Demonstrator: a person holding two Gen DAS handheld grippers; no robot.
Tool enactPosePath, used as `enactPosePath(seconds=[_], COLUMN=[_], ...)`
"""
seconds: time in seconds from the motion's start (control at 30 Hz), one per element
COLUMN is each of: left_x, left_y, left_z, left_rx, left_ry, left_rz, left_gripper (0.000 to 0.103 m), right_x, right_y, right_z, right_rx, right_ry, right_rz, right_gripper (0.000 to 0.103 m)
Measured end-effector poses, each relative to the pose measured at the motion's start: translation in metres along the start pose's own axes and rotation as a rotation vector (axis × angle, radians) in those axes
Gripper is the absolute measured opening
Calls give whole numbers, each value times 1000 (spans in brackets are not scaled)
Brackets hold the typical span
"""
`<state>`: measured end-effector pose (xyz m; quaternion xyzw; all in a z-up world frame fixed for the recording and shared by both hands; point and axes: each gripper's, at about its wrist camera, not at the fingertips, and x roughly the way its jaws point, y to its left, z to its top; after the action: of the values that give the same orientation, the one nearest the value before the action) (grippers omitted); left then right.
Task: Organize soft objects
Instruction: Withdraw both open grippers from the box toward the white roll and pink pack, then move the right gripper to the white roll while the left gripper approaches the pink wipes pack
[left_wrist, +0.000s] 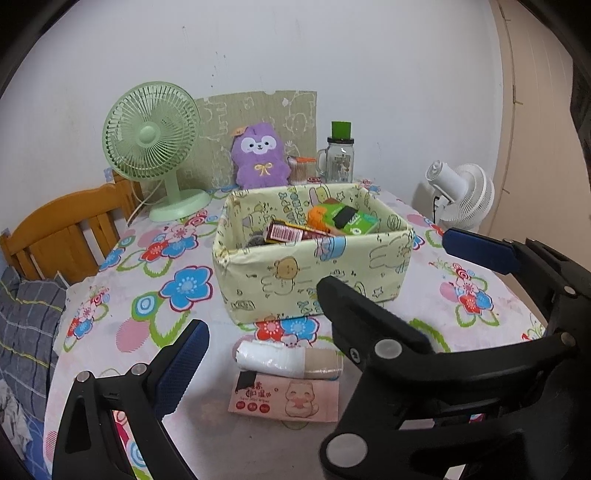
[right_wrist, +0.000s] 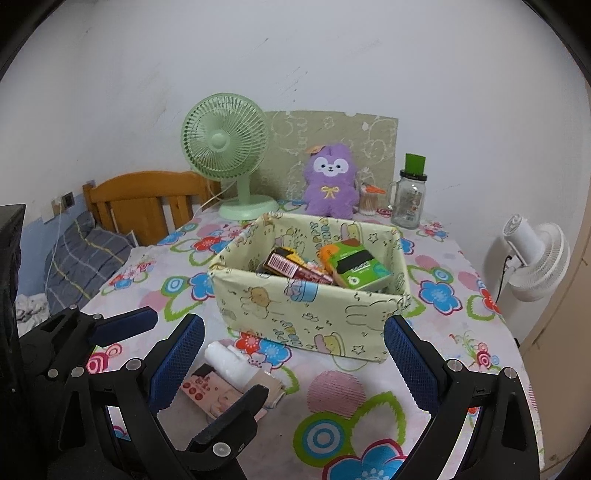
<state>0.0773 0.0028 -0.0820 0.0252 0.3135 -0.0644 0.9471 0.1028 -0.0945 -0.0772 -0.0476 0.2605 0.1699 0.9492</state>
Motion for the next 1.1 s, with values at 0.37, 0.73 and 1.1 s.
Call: enactPosePath(seconds=[0.37,0.73,1.1], left_x=[14,31,49], left_y=[2,5,8], left_z=[-22,-42,-54], left_rx=[4,5,-17], left_ry=[59,123,178], left_rz=[-30,-48,-48], left_gripper=[98,98,98], right_x=[18,28,44], right_y=[4,10,5], right_z=[-23,-42,-54], right_rx=[-1,-27,-20], right_ry=[36,54,111], right_rz=[33,66,65], right_gripper=[98,97,91])
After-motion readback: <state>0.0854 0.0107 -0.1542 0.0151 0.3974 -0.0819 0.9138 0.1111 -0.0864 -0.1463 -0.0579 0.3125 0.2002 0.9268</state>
